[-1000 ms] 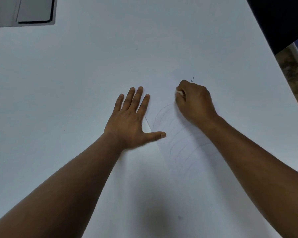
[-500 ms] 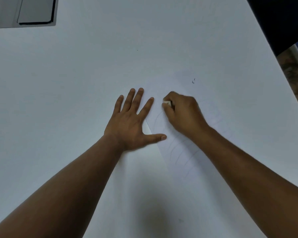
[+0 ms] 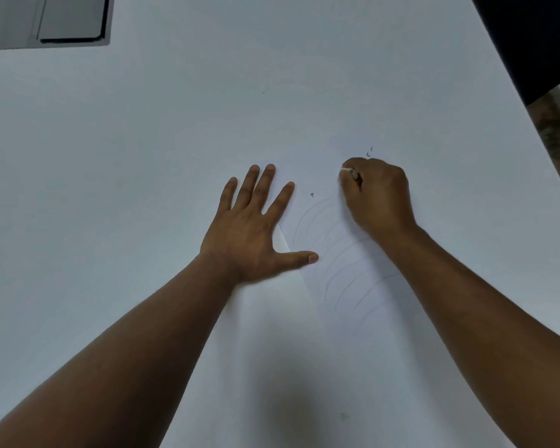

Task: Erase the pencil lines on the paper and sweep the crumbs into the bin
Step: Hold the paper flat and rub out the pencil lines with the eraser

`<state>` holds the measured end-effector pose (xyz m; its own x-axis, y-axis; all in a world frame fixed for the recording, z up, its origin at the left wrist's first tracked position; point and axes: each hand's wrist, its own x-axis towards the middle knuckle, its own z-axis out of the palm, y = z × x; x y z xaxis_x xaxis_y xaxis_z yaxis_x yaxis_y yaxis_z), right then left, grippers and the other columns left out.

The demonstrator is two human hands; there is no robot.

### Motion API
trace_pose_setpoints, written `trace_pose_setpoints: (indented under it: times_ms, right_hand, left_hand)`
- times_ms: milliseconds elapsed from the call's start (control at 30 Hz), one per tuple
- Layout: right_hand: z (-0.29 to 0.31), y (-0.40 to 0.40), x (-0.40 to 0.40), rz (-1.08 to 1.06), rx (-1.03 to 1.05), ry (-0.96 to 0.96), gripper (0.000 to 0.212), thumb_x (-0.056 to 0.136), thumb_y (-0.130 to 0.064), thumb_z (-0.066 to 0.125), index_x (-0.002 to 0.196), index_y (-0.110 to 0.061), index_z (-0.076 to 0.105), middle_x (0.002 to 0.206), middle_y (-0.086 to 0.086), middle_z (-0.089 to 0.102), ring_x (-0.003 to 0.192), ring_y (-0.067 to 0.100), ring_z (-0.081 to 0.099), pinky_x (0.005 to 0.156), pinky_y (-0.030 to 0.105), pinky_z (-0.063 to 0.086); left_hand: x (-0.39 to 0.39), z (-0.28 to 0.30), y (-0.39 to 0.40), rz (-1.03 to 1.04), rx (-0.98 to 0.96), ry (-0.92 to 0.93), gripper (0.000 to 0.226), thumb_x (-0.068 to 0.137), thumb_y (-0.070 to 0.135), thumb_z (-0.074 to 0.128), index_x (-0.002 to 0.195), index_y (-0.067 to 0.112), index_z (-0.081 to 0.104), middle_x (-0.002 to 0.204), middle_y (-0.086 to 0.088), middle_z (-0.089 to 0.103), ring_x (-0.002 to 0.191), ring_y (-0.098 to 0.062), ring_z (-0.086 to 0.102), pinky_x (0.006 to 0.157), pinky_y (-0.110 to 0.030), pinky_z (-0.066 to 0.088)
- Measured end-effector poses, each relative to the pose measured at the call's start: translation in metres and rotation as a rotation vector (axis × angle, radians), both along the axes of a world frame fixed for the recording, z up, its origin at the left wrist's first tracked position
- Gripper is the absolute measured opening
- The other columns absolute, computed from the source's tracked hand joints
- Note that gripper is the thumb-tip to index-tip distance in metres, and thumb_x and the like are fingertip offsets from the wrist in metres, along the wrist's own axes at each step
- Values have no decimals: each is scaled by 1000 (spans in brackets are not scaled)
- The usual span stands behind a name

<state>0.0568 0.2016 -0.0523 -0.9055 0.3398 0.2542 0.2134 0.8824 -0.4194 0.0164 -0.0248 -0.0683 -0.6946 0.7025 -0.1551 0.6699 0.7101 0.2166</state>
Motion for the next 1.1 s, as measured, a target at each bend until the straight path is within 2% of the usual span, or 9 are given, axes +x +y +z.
trace_pose_setpoints:
  times_ms: [167, 300, 400, 500, 667, 767, 867, 967, 1100]
  right_hand:
    - [3, -28, 10, 242, 5, -15, 24, 96, -22, 55, 109, -8, 71, 83, 11, 67, 75, 30, 65, 70, 36, 54]
    - [8, 2, -3, 121, 32, 36, 25, 95, -22, 54, 107, -10, 72, 84, 11, 66, 77, 31, 65, 72, 34, 50]
    - [13, 7, -3, 129, -72, 36, 25, 97, -24, 59, 115, -11, 69, 94, 7, 70, 82, 21, 65, 81, 30, 50]
    - [16, 0, 3, 279, -97, -2, 19, 95, -25, 62, 108, -13, 69, 91, 1, 68, 79, 15, 62, 76, 22, 47]
    - [10, -1, 7, 419, -21, -55, 12, 94, -19, 61, 100, -12, 68, 90, 0, 62, 76, 16, 58, 69, 30, 49]
    - [10, 11, -6, 359, 103, -41, 13, 93, -17, 58, 93, -9, 69, 87, 7, 62, 76, 25, 61, 67, 33, 48]
    - [16, 30, -18, 207, 80, -33, 15, 93, -19, 58, 94, -8, 68, 86, 8, 62, 76, 26, 60, 68, 30, 45]
    - [20, 21, -10, 277, 22, -40, 17, 95, -28, 59, 99, -14, 69, 86, 3, 65, 76, 18, 60, 74, 33, 49]
    - [21, -10, 18, 382, -61, 1, 15, 95, -25, 63, 102, -13, 70, 90, 0, 63, 74, 11, 58, 70, 23, 47]
  left_hand:
    - [0, 0, -1, 5, 6, 1, 117, 74, 103, 18, 164, 32, -7, 171, -4, -22, 156, -21, -26, 127, -52, -8]
    - [0, 1, -1, 3, 2, 7, 117, 74, 103, 19, 164, 32, -8, 171, -4, -22, 156, -21, -26, 127, -52, -8]
    - [0, 2, -1, 2, -8, 9, 118, 74, 102, 18, 164, 30, -11, 170, -3, -25, 155, -21, -28, 127, -52, -9]
    - [0, 0, -1, 1, 9, 12, 119, 75, 102, 18, 164, 29, -10, 169, -3, -28, 154, -22, -30, 127, -52, -8]
    - [0, 0, -1, -9, 5, 17, 119, 76, 101, 18, 164, 27, -8, 170, 0, -25, 155, -20, -29, 127, -52, -8]
    - [0, 1, -1, -5, -3, 7, 120, 76, 102, 18, 164, 26, -8, 171, 2, -23, 155, -20, -28, 127, -51, -8]
    - [0, 2, -1, 0, -23, 10, 123, 75, 103, 17, 164, 22, -11, 171, 1, -24, 155, -19, -28, 127, -51, -8]
    - [-1, 2, -1, 6, -23, 4, 126, 74, 103, 16, 163, 17, -12, 171, 0, -24, 155, -19, -28, 127, -51, -8]
    - [-1, 2, -2, 3, -10, 3, 124, 74, 102, 15, 164, 20, -10, 171, -1, -24, 155, -20, -28, 127, -51, -8]
